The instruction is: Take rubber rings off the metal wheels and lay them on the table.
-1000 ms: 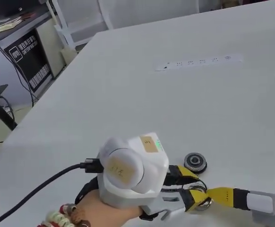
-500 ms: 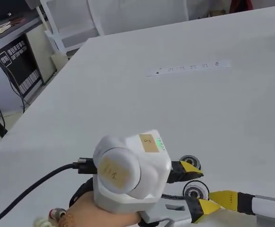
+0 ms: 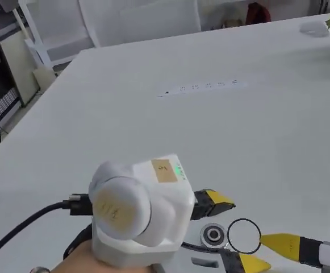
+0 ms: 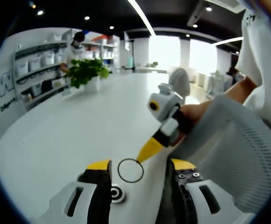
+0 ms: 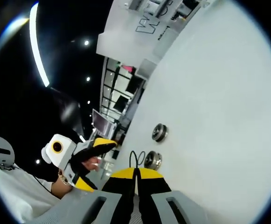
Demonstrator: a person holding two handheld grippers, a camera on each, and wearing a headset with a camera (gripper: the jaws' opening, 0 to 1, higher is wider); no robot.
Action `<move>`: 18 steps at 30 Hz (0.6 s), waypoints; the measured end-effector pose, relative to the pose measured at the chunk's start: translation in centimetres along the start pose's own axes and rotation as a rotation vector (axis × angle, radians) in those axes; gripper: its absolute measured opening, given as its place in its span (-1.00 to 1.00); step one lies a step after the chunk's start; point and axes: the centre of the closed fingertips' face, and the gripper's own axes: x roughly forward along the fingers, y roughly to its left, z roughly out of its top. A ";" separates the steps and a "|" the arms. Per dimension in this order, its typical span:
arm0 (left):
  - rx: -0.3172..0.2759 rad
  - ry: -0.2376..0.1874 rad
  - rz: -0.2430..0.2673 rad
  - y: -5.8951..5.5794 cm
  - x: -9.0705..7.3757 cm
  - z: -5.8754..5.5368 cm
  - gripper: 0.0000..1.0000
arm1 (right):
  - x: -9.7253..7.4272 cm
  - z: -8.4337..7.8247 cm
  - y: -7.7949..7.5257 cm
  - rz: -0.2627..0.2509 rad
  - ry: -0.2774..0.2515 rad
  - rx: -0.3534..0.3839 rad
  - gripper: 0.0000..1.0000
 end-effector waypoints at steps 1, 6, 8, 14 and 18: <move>-0.004 0.000 -0.004 -0.2 -0.2 0.1 0.09 | -0.2 0.1 0.2 -0.001 -0.003 0.000 -1.00; -0.024 0.008 -0.009 -1.0 -1.0 0.4 0.14 | -1.3 0.6 1.1 -0.021 -0.017 -0.017 -1.00; -0.030 0.003 -0.008 -1.3 -1.5 0.7 0.17 | -1.5 0.7 1.4 -0.035 -0.016 -0.032 -1.00; 0.002 -0.002 0.023 -1.3 -3.5 0.9 0.18 | -2.2 1.0 3.0 -0.045 -0.020 -0.064 -1.00; 0.015 0.005 0.066 -0.4 -5.5 0.4 0.20 | -2.2 1.1 3.7 -0.055 -0.015 -0.085 -1.00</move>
